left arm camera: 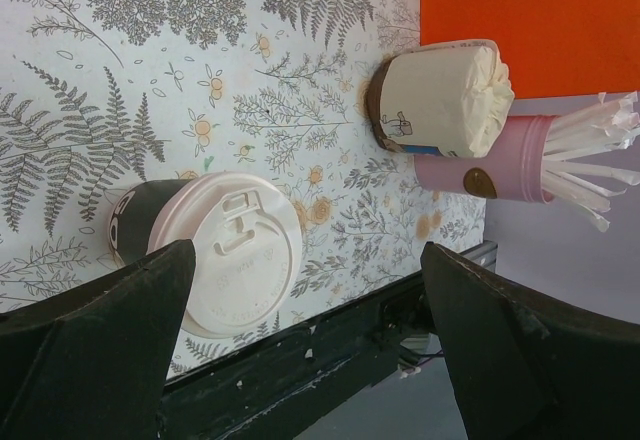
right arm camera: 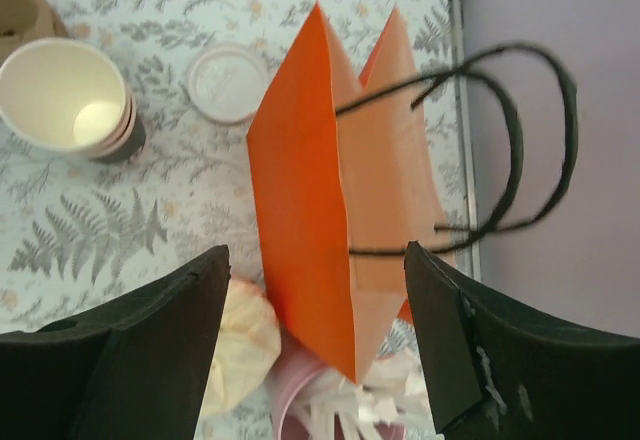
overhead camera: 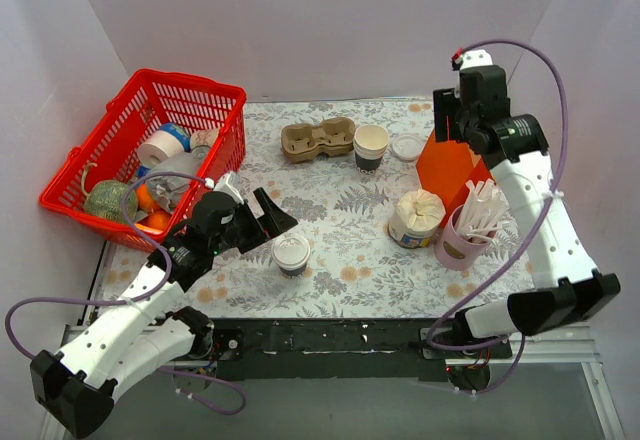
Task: Pack the takeout coffee
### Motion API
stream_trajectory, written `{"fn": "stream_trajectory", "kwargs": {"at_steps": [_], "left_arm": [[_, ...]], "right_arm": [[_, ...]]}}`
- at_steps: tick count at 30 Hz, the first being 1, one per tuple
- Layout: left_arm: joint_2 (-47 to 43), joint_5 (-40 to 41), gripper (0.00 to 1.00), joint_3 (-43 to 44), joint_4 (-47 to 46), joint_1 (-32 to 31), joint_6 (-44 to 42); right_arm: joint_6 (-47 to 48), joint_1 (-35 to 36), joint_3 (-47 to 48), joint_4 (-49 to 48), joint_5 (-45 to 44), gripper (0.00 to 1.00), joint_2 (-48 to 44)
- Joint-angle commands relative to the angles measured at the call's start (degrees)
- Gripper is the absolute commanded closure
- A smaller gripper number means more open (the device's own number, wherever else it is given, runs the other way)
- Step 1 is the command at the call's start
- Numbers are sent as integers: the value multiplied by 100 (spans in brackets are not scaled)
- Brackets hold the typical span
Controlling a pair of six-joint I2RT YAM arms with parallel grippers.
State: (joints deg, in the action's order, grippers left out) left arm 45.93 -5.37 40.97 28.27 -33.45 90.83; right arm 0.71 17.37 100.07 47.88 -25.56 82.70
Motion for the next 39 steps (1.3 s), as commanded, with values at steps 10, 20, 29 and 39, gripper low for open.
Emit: {"fn": "stream_trajectory", "kwargs": {"at_steps": [10,20,29,39], "left_arm": [[-137,-123,2,-124,47,23,-12],[-199,-43,2,-142,100,23,32],[-234,-52,2,-116,91,23,32],[-243,-61,2,-168,29,23,49]], "right_arm": [[-353,-418,-1112,-50,648,19,-677],[-97,-682,-1350,-357,1702,43,-219],[140,-673,-710,-542,1054,99,-386],[535,46,328,-886,1669,99,-833]]}}
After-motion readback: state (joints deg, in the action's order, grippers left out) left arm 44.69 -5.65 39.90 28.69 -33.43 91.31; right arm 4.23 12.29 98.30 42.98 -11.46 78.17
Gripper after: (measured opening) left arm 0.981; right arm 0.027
